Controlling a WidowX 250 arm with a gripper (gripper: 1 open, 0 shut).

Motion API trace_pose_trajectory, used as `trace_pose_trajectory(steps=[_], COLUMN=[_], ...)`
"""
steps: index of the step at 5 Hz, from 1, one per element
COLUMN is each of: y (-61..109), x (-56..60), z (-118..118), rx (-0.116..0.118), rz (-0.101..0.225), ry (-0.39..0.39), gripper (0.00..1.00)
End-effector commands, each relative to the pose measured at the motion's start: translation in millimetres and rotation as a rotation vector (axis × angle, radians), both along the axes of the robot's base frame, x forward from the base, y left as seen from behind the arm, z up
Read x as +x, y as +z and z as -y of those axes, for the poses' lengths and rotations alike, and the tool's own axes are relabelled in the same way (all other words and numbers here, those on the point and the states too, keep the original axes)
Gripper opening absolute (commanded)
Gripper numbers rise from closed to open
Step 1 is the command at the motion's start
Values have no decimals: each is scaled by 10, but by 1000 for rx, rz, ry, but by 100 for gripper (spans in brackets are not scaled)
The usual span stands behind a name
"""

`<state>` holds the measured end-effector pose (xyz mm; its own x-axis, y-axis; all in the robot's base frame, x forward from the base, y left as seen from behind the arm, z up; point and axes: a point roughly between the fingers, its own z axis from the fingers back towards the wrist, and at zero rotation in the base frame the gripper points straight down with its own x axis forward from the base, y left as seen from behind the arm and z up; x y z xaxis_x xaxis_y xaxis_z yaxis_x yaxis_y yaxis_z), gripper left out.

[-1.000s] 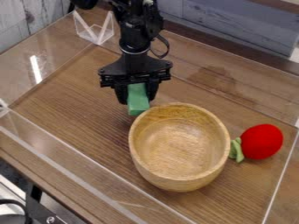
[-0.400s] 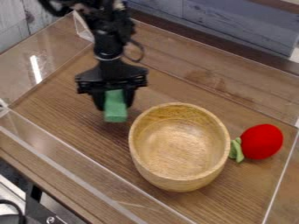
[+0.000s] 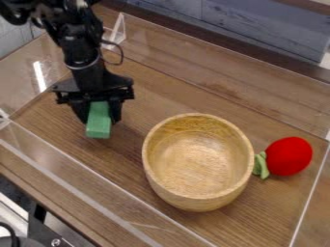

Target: Remove the green block from the brown bowl and put it on the table

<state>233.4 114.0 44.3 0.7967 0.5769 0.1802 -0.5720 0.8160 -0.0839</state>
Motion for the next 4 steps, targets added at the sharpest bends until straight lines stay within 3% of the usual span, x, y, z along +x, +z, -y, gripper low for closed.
trace_pose_trajectory(steps=[1, 3, 4], y=[123, 244, 232], x=[-9, 146, 189], z=[-15, -7, 49], rx=[20, 27, 29], rz=[51, 75, 82], ry=[-36, -73, -160], gripper=[0, 0, 0])
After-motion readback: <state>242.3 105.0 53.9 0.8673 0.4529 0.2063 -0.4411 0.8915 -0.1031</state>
